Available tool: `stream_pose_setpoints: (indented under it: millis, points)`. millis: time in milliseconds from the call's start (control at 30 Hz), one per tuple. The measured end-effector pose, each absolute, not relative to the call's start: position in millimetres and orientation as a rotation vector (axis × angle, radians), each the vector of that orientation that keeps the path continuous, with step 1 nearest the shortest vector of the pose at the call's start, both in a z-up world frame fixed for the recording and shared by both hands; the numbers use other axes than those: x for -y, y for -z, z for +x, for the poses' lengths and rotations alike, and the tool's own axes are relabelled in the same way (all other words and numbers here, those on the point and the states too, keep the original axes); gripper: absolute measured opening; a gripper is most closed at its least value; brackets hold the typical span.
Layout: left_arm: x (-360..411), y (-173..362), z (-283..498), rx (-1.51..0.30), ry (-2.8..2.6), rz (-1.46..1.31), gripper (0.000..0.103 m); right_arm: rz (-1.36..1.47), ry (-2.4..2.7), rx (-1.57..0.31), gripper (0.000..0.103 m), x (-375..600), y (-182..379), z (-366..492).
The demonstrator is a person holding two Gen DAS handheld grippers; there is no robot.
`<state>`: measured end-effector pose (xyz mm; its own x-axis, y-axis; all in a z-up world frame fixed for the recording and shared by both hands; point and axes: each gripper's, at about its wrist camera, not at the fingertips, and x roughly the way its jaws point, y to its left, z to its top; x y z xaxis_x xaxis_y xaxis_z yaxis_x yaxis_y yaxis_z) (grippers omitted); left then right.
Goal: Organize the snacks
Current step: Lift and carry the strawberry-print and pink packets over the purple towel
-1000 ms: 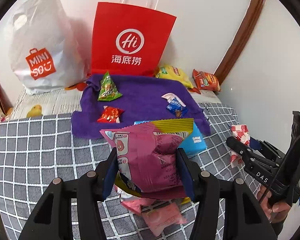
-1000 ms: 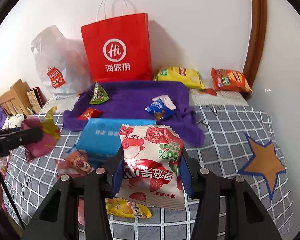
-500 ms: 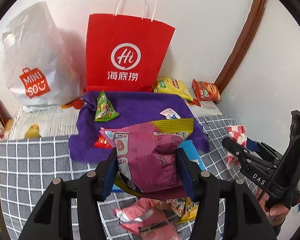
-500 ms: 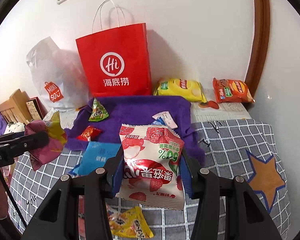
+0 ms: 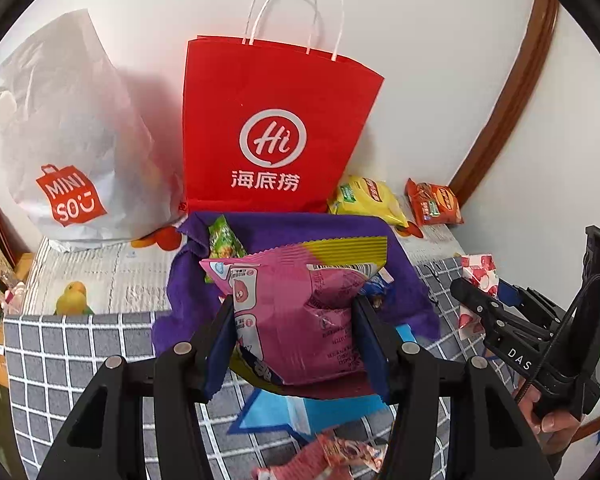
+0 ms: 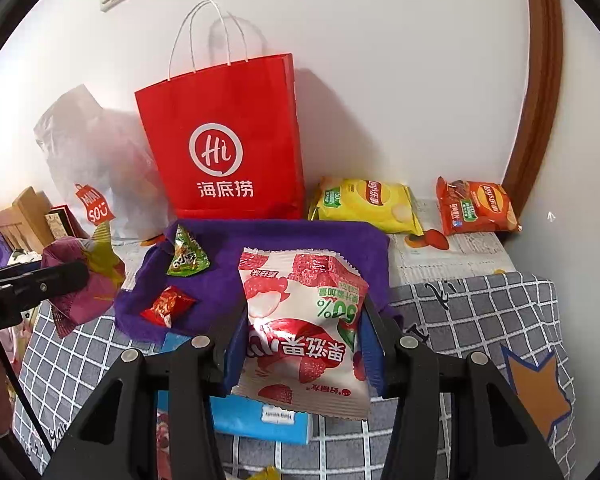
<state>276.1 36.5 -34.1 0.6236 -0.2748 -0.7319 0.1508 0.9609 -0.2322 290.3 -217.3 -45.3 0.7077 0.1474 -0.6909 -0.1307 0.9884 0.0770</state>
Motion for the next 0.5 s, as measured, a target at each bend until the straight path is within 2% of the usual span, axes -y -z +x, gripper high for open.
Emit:
stream_pose_setpoints:
  millis: [500]
  points:
    - [-44,54,333,-0.895,0.211,-0.144,0.054,0.008,-0.166,-0.776,0.049,210,50,359]
